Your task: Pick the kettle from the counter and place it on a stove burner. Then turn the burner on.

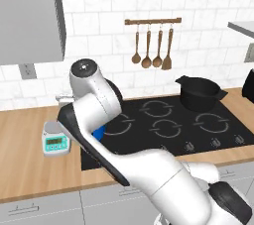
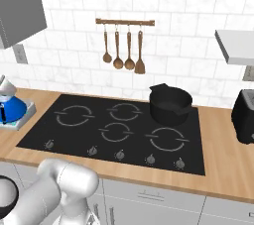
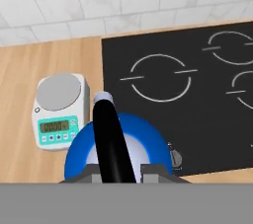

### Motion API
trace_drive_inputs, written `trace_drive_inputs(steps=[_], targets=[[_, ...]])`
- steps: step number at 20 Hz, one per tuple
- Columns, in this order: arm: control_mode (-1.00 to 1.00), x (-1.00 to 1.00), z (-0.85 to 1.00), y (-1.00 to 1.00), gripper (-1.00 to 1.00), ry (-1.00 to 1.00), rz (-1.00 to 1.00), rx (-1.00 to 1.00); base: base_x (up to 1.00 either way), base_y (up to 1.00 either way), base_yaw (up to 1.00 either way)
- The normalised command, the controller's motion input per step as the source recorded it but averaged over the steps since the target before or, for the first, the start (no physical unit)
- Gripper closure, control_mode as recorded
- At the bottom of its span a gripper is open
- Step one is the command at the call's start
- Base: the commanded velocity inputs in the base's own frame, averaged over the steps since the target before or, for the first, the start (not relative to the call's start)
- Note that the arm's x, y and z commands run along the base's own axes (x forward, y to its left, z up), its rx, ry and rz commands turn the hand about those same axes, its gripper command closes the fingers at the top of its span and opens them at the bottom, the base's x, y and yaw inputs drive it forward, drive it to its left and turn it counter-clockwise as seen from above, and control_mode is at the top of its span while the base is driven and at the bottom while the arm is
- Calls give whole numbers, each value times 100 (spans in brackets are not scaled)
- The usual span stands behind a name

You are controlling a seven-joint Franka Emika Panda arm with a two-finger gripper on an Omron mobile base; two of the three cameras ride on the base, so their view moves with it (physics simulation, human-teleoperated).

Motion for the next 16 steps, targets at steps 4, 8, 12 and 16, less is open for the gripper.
trace_drive_inputs(steps=[4, 8, 12, 16], targets=[[-100, 50, 0, -69, 100, 8, 0, 0, 0, 0, 0], [-100, 70, 0, -56, 100, 16, 0, -5, 0, 0, 0], [-100, 76, 2, -39, 100, 13, 0, -6, 0, 0, 0], [-100, 51, 0, -21, 100, 9, 0, -3, 0, 0, 0]])
